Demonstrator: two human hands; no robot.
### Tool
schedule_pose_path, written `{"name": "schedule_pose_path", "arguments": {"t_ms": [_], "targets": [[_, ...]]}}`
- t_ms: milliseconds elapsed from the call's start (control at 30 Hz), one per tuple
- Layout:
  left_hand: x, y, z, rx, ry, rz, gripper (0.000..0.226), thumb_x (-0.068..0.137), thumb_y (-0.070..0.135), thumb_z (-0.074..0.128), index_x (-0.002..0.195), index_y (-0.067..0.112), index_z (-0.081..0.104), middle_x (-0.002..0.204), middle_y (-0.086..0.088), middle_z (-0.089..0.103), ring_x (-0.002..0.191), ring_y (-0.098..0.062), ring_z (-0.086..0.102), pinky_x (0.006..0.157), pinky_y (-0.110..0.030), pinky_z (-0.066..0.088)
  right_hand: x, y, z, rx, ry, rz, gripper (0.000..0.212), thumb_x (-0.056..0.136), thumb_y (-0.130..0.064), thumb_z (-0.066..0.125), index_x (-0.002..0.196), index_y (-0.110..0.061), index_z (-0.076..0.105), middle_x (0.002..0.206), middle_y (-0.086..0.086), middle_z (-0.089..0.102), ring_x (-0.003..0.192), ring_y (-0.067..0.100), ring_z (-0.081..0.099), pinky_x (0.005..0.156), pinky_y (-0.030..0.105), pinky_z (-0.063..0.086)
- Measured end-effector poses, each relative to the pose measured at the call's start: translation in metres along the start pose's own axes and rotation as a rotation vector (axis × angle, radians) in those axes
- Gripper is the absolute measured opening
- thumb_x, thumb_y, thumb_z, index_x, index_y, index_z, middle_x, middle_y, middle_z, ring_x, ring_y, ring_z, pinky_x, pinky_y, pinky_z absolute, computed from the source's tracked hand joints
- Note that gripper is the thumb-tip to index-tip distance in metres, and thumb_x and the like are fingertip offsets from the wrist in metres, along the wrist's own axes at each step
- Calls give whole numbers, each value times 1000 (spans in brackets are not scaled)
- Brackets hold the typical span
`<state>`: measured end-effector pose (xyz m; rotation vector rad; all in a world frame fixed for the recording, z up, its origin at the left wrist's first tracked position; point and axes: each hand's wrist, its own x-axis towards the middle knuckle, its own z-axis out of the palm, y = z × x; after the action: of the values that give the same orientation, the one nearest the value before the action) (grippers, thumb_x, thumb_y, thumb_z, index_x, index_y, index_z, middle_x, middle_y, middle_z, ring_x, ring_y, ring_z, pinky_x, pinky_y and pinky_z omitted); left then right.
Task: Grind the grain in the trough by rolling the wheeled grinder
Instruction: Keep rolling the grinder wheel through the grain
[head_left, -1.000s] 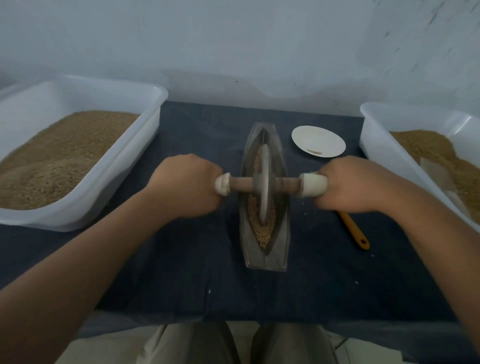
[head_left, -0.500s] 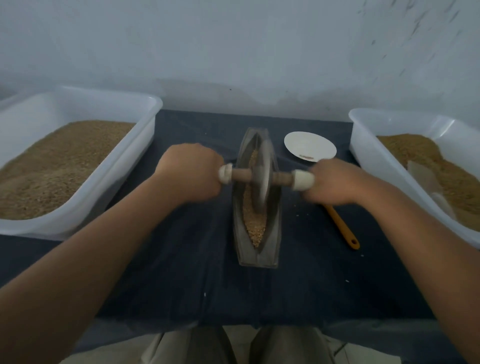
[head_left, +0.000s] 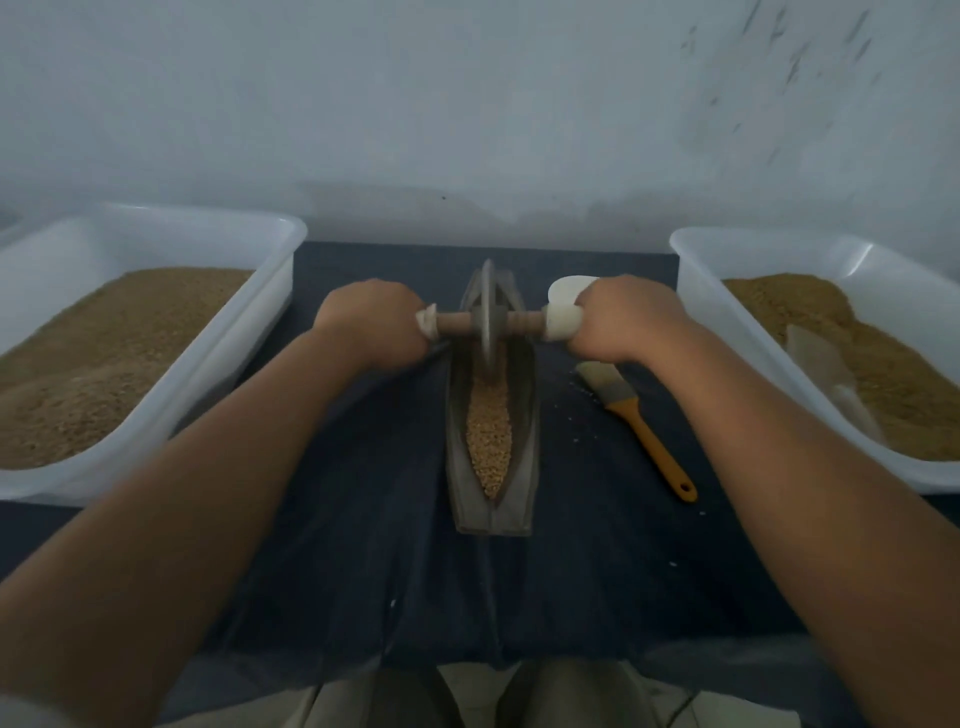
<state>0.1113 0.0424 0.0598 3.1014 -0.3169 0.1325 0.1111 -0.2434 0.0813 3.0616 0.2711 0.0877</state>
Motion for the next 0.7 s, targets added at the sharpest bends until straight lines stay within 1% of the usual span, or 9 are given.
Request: {"name": "schedule_pose_path", "arguments": {"t_ms": [67,133,233,267,333,467,533,633,700], "targets": [[-25,-1,4,25,-16,40,34,84,54,50,71,25,60,73,9,59,66,-19,57,61,-33,44,-20,2,1,26,-85,-11,16,71,-43,63,76,-29,60,72,-7,64,67,14,59,55,30,43],[-59,-7,10,49,4,92,31,83,54,49,68,28,60,66,11,58,59,-12,55,52,-29,38,-53,3,0,89,-183,-67,20,64,-48,61,74,-32,64,66,-7,66,61,8,61,52,29,44],[-96,-11,12,94,90,143,30,77,59,45,65,33,56,56,13,53,50,-8,50,46,-25,29,-92,2,-5,161,-289,-175,31,55,-63,53,86,-64,56,78,-48,55,55,4,59,50,28,42],[-96,-10,12,102,96,138,30,77,58,44,65,33,55,56,13,53,50,-8,49,46,-25,29,-91,4,-1,163,-278,-175,30,56,-64,51,86,-65,55,78,-44,57,56,3,58,50,28,42],[-79,-5,10,94,72,101,33,77,58,41,66,32,57,61,12,56,54,-11,51,50,-26,33,-73,5,8,115,-186,-111,25,62,-60,54,75,-41,65,66,-13,65,62,5,59,52,30,44],[-14,2,1,97,65,-10,32,83,55,49,74,27,61,77,5,63,67,-21,58,64,-34,46,-18,4,21,31,60,24,17,77,-45,61,73,-29,57,71,-8,61,67,16,58,59,33,48],[2,3,-4,88,57,-15,41,77,63,46,77,25,62,79,4,62,71,-26,59,66,-35,47,-6,1,20,56,111,25,14,77,-39,61,76,-27,53,70,-7,60,65,17,56,59,35,50],[-11,3,-6,74,3,41,39,80,61,46,77,26,63,77,5,62,71,-23,60,65,-34,47,-18,3,14,57,8,19,15,75,-40,61,81,-28,55,70,-6,62,66,18,60,54,32,46],[-44,-2,1,89,-12,102,29,82,53,49,72,30,61,71,9,61,65,-17,58,60,-32,46,-44,7,10,91,-138,-30,22,67,-52,61,75,-32,63,65,-7,65,63,11,62,53,30,44]]}}
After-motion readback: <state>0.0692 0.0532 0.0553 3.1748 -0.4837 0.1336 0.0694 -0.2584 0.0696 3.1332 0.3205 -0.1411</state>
